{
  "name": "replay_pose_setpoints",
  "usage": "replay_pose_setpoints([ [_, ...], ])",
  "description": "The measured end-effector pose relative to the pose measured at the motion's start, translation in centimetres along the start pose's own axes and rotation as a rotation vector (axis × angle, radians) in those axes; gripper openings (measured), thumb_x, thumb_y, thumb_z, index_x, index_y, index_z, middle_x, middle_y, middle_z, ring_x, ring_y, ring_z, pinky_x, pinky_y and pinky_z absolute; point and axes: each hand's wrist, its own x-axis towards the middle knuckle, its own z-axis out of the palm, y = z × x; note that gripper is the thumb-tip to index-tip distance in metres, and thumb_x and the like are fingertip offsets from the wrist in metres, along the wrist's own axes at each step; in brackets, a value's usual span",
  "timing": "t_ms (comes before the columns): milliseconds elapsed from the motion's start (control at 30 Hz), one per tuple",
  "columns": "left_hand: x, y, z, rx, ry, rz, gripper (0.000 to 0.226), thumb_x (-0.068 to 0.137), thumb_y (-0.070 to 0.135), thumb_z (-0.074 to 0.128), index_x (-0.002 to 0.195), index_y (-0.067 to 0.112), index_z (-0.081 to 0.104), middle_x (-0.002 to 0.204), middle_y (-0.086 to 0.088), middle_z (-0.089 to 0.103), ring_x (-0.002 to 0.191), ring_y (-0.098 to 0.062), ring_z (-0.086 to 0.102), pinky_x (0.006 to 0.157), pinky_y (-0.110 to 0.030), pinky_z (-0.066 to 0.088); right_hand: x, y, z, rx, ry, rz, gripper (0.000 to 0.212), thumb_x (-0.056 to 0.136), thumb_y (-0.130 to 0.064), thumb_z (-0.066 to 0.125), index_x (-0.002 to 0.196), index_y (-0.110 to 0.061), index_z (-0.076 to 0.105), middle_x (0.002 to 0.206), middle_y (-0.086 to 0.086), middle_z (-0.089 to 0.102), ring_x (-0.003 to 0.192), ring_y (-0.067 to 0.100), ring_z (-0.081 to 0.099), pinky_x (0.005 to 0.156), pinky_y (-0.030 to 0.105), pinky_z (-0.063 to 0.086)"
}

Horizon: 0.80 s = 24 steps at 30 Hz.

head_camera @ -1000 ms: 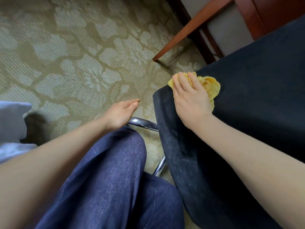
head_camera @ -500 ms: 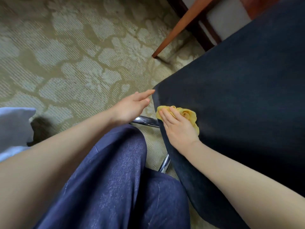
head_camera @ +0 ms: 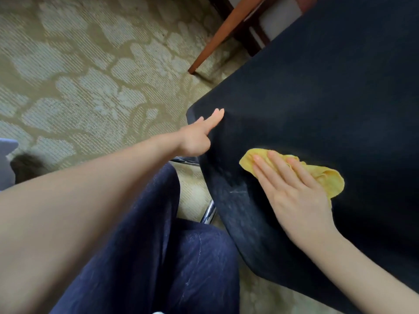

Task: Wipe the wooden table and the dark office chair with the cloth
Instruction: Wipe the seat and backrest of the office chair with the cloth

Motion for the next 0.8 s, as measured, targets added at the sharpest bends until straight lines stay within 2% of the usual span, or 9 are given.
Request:
replay_pose_setpoints([
  [67, 0.2, 0.0, -0.4, 0.128, 0.005, 0.014, 0.093, 0.081, -0.012, 0.033, 0.149, 0.038, -0.006, 0.158, 0.014, -0.002, 0.146, -0.014, -0.006, 0.118, -0.037, 0.004, 1.1, 0.6, -0.7, -0.006, 0.039, 0.066, 0.049, 0.092, -0.009, 0.028, 0.134, -0.005, 0.052, 0.142, 0.006, 0.049, 0.131, 0.026, 0.047, 0.110, 0.041, 0.032],
  [133, 0.3, -0.2, -1.2, 0.260, -0.007, 0.035, 0.095, 0.077, -0.012, 0.033, 0.149, 0.036, -0.006, 0.159, 0.013, 0.000, 0.146, -0.016, -0.004, 0.118, -0.041, 0.005, 2.9, 0.6, -1.1, -0.073, 0.011, 0.089, 0.048, 0.095, -0.011, 0.025, 0.137, -0.006, 0.049, 0.145, 0.006, 0.045, 0.134, 0.025, 0.043, 0.111, 0.041, 0.032],
  [267, 0.3, -0.5, -2.8, 0.377, -0.037, 0.076, 0.097, 0.075, -0.012, 0.032, 0.149, 0.038, -0.005, 0.158, 0.014, 0.005, 0.146, -0.013, -0.003, 0.117, -0.039, 0.003, 7.6, -0.3, 0.6, -0.124, -0.094, -0.021, 0.054, 0.100, -0.017, 0.015, 0.150, -0.001, 0.009, 0.160, 0.011, 0.005, 0.147, 0.027, 0.006, 0.117, 0.044, 0.003],
  [400, 0.4, -0.5, -3.3, 0.440, -0.028, 0.111, 0.092, 0.079, -0.012, 0.033, 0.150, 0.035, -0.003, 0.158, 0.016, 0.003, 0.146, -0.013, -0.001, 0.117, -0.038, 0.005, 10.2, -3.1, 3.4, -0.104, -0.094, -0.096, 0.055, 0.103, -0.022, 0.019, 0.149, 0.004, 0.004, 0.159, 0.017, -0.002, 0.146, 0.031, -0.004, 0.115, 0.048, -0.006],
  [467, 0.3, -0.3, -3.0, 0.400, -0.004, 0.110, 0.088, 0.083, -0.012, 0.034, 0.151, 0.031, -0.003, 0.159, 0.012, 0.003, 0.146, -0.013, -0.001, 0.115, -0.031, 0.005, 10.1, -4.8, 4.5, -0.103, -0.113, -0.140, 0.054, 0.104, -0.021, 0.018, 0.149, 0.005, 0.005, 0.159, 0.018, -0.002, 0.146, 0.032, -0.006, 0.112, 0.048, -0.012],
  [567, -0.1, 0.5, -1.9, 0.156, -0.056, 0.096, 0.085, 0.091, -0.007, 0.041, 0.151, 0.029, -0.007, 0.159, 0.003, 0.001, 0.145, -0.012, 0.000, 0.104, -0.012, 0.012, 8.9, -6.9, 6.0, -0.062, -0.173, -0.203, 0.054, 0.104, -0.018, 0.018, 0.148, 0.007, 0.002, 0.159, 0.019, 0.000, 0.145, 0.033, -0.006, 0.104, 0.048, -0.021],
  [667, -0.1, 1.9, -0.5, 0.019, -0.098, 0.080, 0.087, 0.094, 0.000, 0.046, 0.149, 0.030, -0.013, 0.158, 0.000, -0.008, 0.143, -0.012, 0.005, 0.094, -0.007, 0.020, 6.3, -8.4, 7.1, -0.022, -0.138, -0.230, 0.053, 0.103, -0.018, 0.024, 0.149, 0.004, 0.011, 0.158, 0.016, 0.014, 0.146, 0.030, 0.003, 0.104, 0.049, -0.017],
  [700, 0.0, 2.1, -0.3, 0.005, -0.099, 0.069, 0.088, 0.095, 0.001, 0.047, 0.149, 0.030, -0.016, 0.158, 0.001, -0.015, 0.144, -0.012, 0.005, 0.090, -0.004, 0.020, 5.3, -8.8, 7.5, -0.012, -0.143, -0.250, 0.053, 0.102, -0.019, 0.026, 0.149, 0.003, 0.012, 0.158, 0.016, 0.013, 0.146, 0.030, 0.003, 0.105, 0.049, -0.018],
  [800, 0.3, 2.5, 0.2, -0.015, -0.078, 0.022, 0.091, 0.095, 0.002, 0.047, 0.147, 0.032, -0.022, 0.156, 0.004, -0.023, 0.142, -0.015, 0.018, 0.079, -0.003, 0.024, 1.5, -9.7, 8.7, 0.041, -0.247, -0.311, 0.053, 0.103, -0.017, 0.025, 0.150, 0.003, 0.008, 0.159, 0.016, -0.005, 0.145, 0.031, -0.010, 0.104, 0.047, -0.025],
])
